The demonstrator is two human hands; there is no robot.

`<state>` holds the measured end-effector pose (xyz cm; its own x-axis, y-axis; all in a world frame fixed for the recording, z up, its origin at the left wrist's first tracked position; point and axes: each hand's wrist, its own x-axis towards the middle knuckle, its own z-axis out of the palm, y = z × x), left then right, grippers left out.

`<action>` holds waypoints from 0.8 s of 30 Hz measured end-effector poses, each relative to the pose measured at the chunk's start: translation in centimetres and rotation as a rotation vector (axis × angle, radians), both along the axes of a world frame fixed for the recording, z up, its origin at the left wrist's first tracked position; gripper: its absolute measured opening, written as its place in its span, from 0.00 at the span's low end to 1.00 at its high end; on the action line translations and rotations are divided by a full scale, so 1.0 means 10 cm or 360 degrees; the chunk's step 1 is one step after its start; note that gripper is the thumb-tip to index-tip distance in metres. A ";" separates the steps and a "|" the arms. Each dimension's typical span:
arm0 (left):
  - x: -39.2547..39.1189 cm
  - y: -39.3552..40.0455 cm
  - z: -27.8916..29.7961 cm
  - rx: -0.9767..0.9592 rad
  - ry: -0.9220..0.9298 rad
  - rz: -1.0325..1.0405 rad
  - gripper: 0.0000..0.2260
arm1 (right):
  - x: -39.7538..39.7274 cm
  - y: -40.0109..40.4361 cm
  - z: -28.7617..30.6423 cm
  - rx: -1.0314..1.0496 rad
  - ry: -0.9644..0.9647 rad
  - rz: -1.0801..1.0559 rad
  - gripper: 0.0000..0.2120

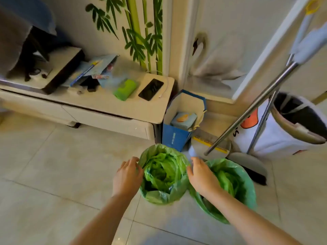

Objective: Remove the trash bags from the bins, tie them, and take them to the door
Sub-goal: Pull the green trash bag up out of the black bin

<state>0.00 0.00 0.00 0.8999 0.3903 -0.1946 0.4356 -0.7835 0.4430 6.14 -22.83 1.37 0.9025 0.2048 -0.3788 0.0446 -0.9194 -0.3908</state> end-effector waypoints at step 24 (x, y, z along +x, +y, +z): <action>0.40 0.52 -2.16 -0.1462 0.0679 0.0666 0.09 | 0.86 0.12 -2.02 0.0711 0.0976 -0.0887 0.33</action>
